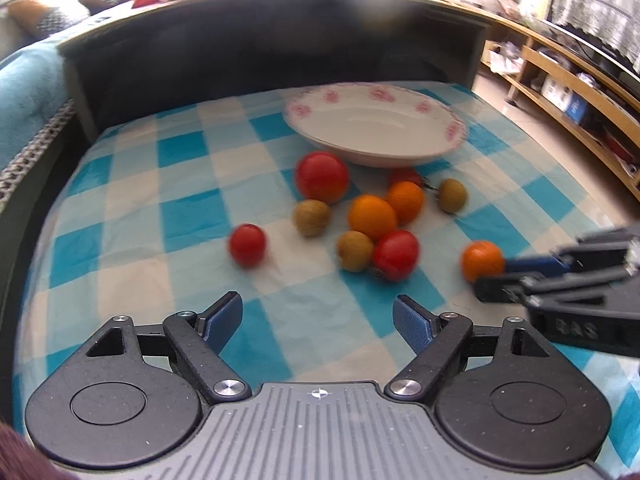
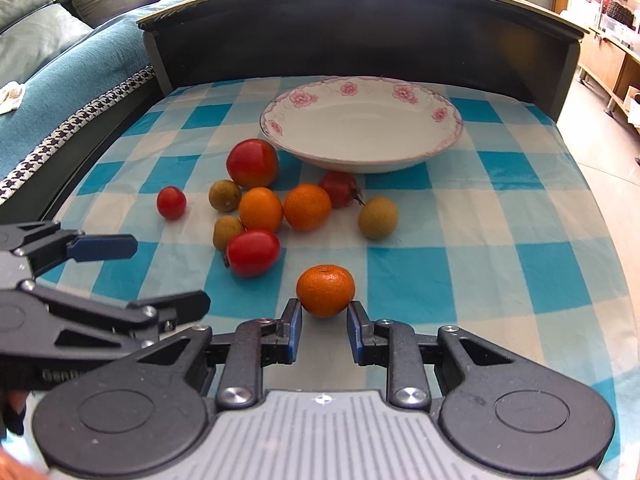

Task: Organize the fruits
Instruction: 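Close the right gripper on the tangerine while the left tool approaches the cherry tomato, then close the left gripper on the red cherry tomato while the right holds the tangerine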

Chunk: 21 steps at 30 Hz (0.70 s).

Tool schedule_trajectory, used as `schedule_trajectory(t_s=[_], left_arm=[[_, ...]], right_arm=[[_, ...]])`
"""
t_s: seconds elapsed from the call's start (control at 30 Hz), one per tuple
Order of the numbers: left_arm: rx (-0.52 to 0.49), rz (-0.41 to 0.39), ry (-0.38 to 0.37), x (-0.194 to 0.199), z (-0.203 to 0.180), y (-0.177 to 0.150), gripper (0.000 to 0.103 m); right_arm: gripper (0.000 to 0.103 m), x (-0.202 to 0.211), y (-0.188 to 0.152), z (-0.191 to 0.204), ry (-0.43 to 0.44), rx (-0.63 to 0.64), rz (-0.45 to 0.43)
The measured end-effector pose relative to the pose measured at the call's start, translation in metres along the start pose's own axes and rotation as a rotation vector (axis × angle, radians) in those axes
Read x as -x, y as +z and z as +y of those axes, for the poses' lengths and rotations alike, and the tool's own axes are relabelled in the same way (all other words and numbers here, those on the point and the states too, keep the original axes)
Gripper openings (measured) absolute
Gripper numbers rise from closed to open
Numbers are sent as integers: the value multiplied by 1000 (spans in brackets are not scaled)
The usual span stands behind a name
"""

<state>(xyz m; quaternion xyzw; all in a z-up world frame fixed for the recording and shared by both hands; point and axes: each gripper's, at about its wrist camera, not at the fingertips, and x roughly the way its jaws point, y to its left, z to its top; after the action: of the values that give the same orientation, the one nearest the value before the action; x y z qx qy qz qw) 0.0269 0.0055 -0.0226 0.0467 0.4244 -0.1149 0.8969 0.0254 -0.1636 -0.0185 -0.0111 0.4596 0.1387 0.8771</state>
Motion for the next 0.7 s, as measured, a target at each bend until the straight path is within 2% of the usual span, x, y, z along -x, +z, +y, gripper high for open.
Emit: schedule_trajectory(t_s=[0.17, 0.4, 0.57, 0.7], left_arm=[[86, -12, 31, -3, 24, 9, 87], [69, -23, 28, -22, 35, 29, 87], [37, 5, -1, -41, 37, 29, 73], [17, -16, -22, -43, 33, 31, 71]], right_arm=[[27, 0, -5, -1, 1, 11, 4], [27, -3, -3, 1, 3, 30, 1], [28, -3, -2, 2, 1, 34, -7], [29, -4, 0, 3, 4, 37, -9]])
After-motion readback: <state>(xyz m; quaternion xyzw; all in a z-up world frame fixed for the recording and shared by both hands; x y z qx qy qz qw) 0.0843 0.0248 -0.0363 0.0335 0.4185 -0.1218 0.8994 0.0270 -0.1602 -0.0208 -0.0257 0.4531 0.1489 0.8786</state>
